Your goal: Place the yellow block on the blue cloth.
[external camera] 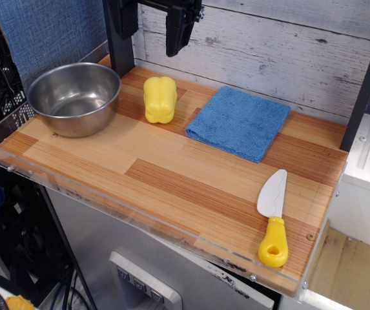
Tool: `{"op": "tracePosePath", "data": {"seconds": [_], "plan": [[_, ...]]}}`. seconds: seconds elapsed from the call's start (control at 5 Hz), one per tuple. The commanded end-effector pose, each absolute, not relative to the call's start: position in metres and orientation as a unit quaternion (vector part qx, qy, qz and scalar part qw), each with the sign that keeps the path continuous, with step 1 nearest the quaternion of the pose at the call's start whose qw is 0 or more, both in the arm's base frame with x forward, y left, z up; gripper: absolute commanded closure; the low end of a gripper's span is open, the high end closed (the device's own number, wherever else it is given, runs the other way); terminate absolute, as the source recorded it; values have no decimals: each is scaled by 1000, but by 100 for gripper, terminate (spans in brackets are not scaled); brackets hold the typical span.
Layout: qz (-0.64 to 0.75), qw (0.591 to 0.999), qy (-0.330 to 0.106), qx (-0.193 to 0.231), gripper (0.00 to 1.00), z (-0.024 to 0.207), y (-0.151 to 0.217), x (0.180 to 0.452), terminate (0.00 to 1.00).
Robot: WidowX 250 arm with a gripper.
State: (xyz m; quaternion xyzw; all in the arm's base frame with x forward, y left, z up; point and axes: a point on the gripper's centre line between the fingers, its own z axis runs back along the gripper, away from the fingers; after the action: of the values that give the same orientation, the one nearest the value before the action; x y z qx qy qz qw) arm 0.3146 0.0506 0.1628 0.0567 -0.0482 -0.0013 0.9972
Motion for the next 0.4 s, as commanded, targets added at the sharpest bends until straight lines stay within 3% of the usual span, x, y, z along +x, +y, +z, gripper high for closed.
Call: {"op": "tracePosePath", "data": {"seconds": [0.0,0.2], "plan": [[-1,997,-48,57,0,163,51,315,0],[40,997,-47,40,0,162,68,325,0]]}}
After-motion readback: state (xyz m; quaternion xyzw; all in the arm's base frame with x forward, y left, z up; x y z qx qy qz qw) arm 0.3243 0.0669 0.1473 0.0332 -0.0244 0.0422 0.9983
